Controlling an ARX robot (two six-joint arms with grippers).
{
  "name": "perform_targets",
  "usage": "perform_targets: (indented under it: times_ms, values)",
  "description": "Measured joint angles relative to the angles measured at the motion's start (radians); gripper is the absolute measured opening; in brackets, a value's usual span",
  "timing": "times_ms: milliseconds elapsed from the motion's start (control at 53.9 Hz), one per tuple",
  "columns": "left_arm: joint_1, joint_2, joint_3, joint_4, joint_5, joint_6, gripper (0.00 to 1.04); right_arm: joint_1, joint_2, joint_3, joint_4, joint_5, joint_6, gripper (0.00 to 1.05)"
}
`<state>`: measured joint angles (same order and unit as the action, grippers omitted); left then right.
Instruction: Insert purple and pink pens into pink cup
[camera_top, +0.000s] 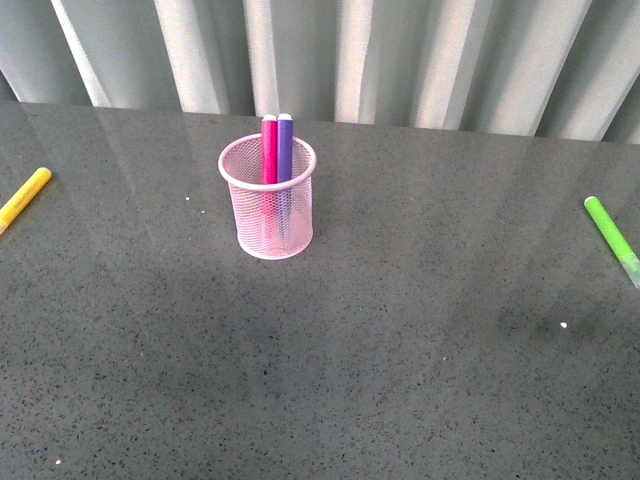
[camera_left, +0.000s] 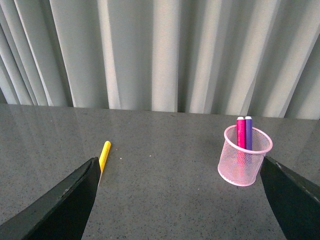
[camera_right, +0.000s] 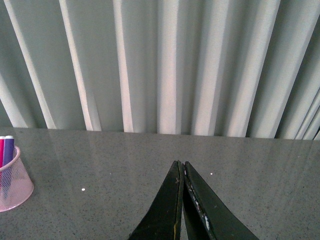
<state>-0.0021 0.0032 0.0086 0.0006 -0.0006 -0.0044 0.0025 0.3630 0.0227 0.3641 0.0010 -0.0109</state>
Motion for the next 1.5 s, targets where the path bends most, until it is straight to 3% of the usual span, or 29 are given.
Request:
perform_targets:
  times_ms: [575,687,891,1058,1244,1355,1411,1503]
  values:
    - [0.000,0.000,0.000,0.000,0.000,0.000,0.98,0.000,-0.183,0.000,-0.181,0.000,0.000,0.03]
    - [0.000,0.000,0.000,0.000,0.000,0.000,0.98,0.000,-0.327,0.000,-0.356,0.001,0.001,0.03]
    - [0.000,0.000,0.000,0.000,0.000,0.000,0.98,0.000,-0.359,0.000,-0.364,0.000,0.007,0.03]
    - [0.000,0.000,0.000,0.000,0.000,0.000,0.98,0.000,-0.359,0.000,-0.364,0.001,0.007,0.33]
    - [0.000,0.000,0.000,0.000,0.000,0.000,0.98,0.000,-0.359,0.000,-0.364,0.001,0.007,0.75]
    - [0.000,0.000,0.000,0.000,0.000,0.000,0.98,0.000,-0.359,0.000,-0.364,0.001,0.007,0.93]
    - [0.000,0.000,0.000,0.000,0.000,0.000,0.98,0.000,-0.359,0.000,-0.364,0.001,0.008,1.00]
    - [0.000,0.000,0.000,0.000,0.000,0.000,0.98,0.000,-0.359,0.000,-0.364,0.001,0.008,0.97]
